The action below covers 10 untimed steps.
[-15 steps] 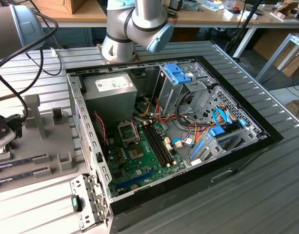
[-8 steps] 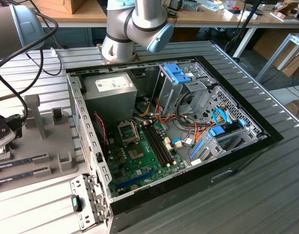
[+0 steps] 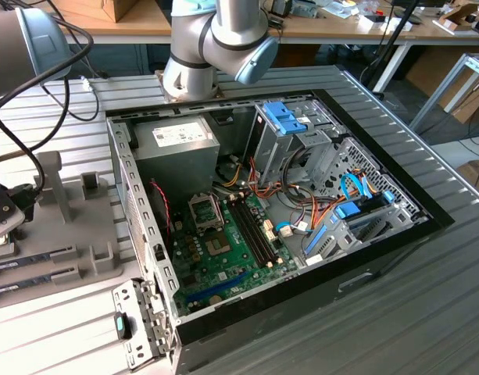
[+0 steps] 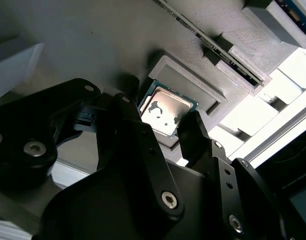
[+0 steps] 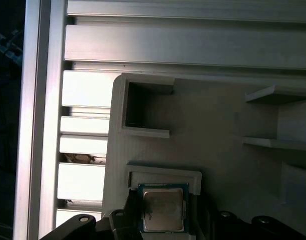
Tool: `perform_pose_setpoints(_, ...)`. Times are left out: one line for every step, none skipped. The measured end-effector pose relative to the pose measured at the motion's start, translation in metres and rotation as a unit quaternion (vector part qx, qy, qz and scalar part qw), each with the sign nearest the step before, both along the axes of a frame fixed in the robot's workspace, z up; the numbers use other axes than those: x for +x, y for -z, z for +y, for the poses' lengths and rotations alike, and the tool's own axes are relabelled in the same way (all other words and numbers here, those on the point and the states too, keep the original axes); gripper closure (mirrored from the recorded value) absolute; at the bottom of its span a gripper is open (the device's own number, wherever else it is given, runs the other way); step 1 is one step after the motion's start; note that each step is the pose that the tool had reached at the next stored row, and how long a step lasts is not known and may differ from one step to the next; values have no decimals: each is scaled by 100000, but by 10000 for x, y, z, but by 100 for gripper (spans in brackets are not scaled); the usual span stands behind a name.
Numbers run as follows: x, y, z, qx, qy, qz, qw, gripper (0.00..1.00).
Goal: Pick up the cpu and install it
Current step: 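Pick up the cpu and move it towards the insertion slot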
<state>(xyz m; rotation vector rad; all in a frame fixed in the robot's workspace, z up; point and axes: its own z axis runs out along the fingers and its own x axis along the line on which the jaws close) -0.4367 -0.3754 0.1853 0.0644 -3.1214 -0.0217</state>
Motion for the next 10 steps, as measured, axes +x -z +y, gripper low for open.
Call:
perform_pose_setpoints(0,0,0,-1,0,0,100000,43)
perform_pose_setpoints(-1,-12,-1,-4,0,6,100000,43)
perform_pose_setpoints(0,-29,0,-1,1,-17,100000,43)
perform_pose_setpoints(0,-35,0,3,0,-29,100000,43)
perform_pose_setpoints(0,-35,0,6,2,-39,100000,43)
perform_pose_setpoints(0,-36,-2,0,115,-31,100000,43)
perform_pose_setpoints(0,-37,-4,-5,270,-24,100000,43)
perform_pose_setpoints(0,-37,-5,-3,471,-26,99999,43)
perform_pose_setpoints(-1,-36,-6,-3,628,-27,99998,43)
perform_pose_setpoints(-9,-36,-7,1,742,-30,99997,43)
